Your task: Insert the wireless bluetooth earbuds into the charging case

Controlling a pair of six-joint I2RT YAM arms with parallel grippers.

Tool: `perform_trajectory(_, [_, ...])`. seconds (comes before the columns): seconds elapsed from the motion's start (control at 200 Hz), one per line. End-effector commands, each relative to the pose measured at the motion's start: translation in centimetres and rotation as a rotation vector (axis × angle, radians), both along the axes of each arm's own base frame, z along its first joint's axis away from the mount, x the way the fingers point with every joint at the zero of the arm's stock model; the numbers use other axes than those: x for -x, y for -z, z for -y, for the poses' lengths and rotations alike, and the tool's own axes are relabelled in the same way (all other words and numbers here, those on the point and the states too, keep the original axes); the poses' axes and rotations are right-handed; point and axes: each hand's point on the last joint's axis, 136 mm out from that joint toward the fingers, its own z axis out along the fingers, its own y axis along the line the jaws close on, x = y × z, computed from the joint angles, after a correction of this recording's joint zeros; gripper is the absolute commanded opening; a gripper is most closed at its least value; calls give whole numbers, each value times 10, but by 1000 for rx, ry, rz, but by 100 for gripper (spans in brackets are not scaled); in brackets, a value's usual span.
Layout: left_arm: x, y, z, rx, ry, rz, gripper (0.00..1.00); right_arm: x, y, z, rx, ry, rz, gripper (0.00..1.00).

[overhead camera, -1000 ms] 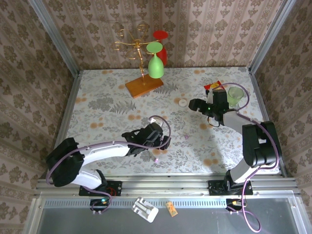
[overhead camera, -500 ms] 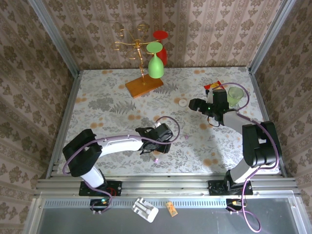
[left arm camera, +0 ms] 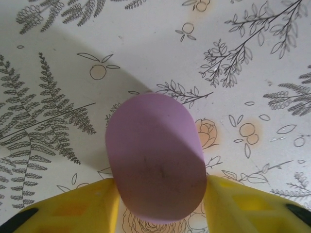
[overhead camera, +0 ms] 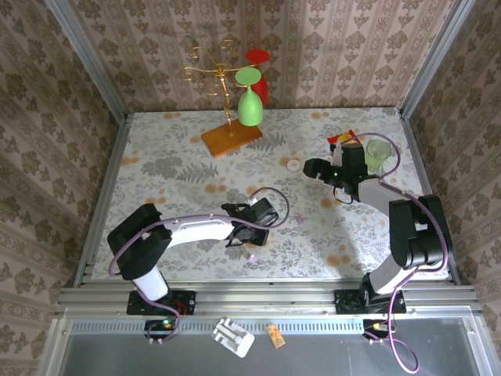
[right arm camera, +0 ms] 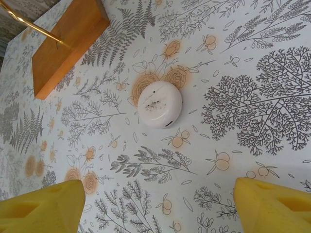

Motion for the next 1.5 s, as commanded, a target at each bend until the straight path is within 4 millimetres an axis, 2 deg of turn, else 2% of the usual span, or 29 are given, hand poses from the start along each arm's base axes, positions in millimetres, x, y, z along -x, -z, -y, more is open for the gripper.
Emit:
perform_trajectory(0.0, [-2, 0, 2, -11, 11, -23, 45, 9, -4, -4, 1, -29, -4, 81])
perform_trajectory(0.17, [-4, 2, 0, -14, 14, -26, 38, 16, -8, -4, 10, -43, -4, 80])
perform_trajectory(0.24, [-6, -2, 0, -11, 25, -8, 32, 18, -11, -5, 5, -52, -6, 81])
perform_trajectory(0.405, [-8, -20, 16, 81, 166, 53, 30, 25, -22, -9, -35, -57, -3, 79])
perform_trajectory(0.545, [-20, -44, 19, 186, 271, 137, 28, 30, -31, -8, -48, -46, -12, 78])
perform_trajectory(0.61, [-28, -56, 18, 240, 320, 185, 25, 33, -38, -15, -85, -76, -25, 76])
perform_trajectory(0.745, [-41, -79, 15, 312, 454, 259, 27, 47, -51, -32, -186, -151, -102, 72])
perform_trajectory(0.87, [-56, -96, 16, 313, 620, 378, 30, 63, -61, -49, -280, -222, -186, 73])
perform_trajectory(0.99, [-71, -116, 26, 350, 742, 474, 30, 78, -72, -75, -385, -333, -235, 76])
perform_trajectory(1.06, [-73, -125, 32, 393, 798, 482, 29, 84, -76, -86, -424, -365, -252, 76])
perform_trajectory(1.245, [-80, -132, 39, 401, 853, 518, 29, 92, -77, -103, -446, -389, -266, 76])
perform_trajectory(1.495, [-76, -130, 40, 434, 856, 543, 28, 85, -68, -125, -452, -421, -294, 75])
